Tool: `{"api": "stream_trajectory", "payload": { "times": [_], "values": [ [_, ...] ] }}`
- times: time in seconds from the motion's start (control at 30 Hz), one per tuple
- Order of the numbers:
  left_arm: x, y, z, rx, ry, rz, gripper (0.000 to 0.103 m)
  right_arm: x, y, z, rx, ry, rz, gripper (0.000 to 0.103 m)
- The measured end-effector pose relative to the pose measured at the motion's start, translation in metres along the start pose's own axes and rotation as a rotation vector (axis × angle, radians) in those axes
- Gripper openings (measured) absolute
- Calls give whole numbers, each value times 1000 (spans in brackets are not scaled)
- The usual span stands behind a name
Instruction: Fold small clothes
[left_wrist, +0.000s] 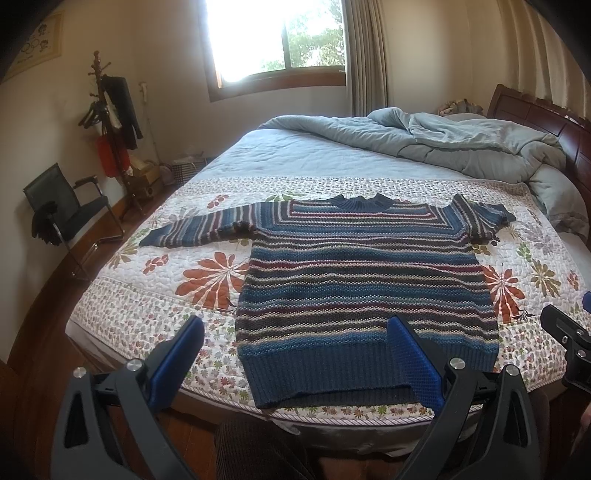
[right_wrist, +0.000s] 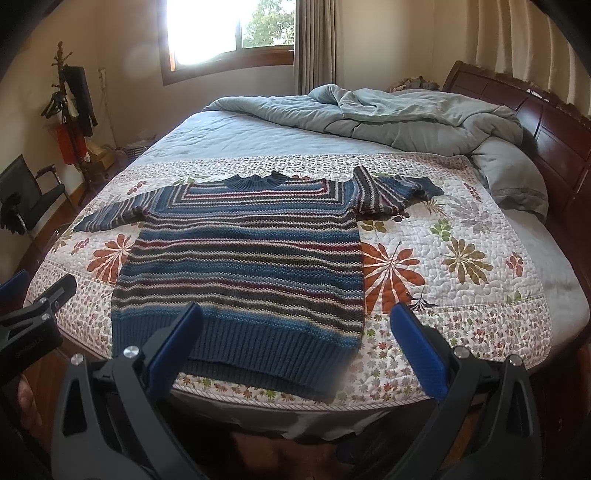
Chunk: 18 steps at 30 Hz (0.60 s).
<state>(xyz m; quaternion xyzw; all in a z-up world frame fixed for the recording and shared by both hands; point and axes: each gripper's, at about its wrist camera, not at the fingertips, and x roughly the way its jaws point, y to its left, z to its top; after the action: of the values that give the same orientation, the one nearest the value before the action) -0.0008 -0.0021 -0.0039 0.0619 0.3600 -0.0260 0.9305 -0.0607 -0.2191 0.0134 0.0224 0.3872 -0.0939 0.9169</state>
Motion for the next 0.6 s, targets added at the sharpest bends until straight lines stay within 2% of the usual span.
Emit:
{"api": "stream_trajectory", "payload": {
  "times": [0.6],
  "values": [
    [2, 1, -2, 3, 4, 1, 100, 2, 0, -1, 1, 6, 2, 101]
  ]
}}
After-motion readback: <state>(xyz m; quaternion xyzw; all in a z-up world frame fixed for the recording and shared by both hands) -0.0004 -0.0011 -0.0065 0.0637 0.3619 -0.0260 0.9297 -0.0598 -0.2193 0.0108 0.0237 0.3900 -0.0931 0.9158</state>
